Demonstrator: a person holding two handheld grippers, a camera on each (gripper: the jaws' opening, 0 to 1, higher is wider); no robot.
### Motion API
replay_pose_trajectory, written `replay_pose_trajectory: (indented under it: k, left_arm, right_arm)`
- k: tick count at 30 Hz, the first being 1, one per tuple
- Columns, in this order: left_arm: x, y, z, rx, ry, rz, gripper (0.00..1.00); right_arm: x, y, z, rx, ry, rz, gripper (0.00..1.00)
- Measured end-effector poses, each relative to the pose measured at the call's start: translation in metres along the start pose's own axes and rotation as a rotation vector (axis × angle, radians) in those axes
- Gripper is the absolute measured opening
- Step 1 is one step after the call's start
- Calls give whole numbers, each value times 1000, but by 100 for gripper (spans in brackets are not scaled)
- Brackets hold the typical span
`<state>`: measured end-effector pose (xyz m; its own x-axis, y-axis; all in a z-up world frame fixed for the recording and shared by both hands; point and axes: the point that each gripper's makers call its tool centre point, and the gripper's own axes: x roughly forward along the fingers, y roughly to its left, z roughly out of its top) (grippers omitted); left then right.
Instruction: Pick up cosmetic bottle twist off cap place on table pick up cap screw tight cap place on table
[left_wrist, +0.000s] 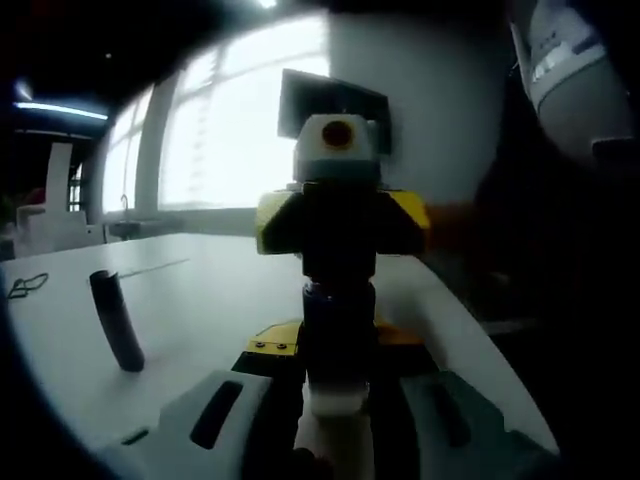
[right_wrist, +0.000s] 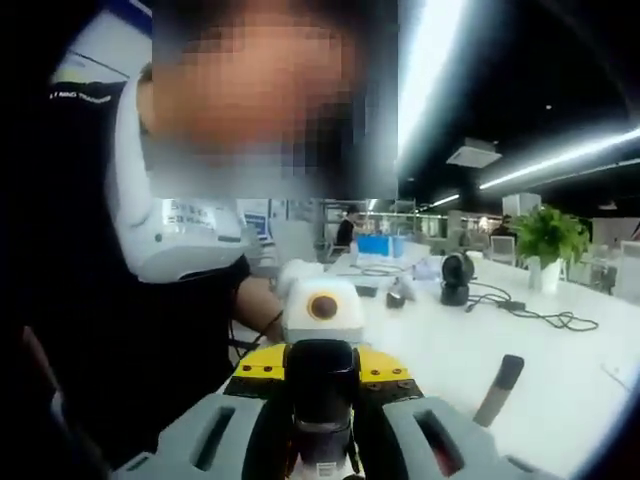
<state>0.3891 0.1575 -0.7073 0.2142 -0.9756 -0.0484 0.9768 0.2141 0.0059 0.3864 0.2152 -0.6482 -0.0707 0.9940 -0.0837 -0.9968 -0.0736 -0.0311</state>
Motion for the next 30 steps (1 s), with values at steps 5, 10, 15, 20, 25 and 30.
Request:
replay_pose_trajectory:
  k: [5,10,15,20,25,30]
  left_arm:
    - [0,0,0,0,-1,0,14]
    - [0,1,0,-1,0,9,14]
    - [-1,2,0,1,0,15,14]
    - [-1,5,-1,-4,-3,28,14]
    - [0,9,0,-2,-8,43,14]
    - [1,12,0,1,-9,58,14]
  right_arm:
    - [-1,-1,8,14,-33,-3,17]
    - [-4,-4,15,20,-57,-28,17]
    - [-7,-5,18,20,-68,-51,17]
    - [-10,-4,21,14,-81,-70,17]
    - [-17,-6,31,18,-133,-101,17]
    - [-23,-9,41,-2,-168,-143,17]
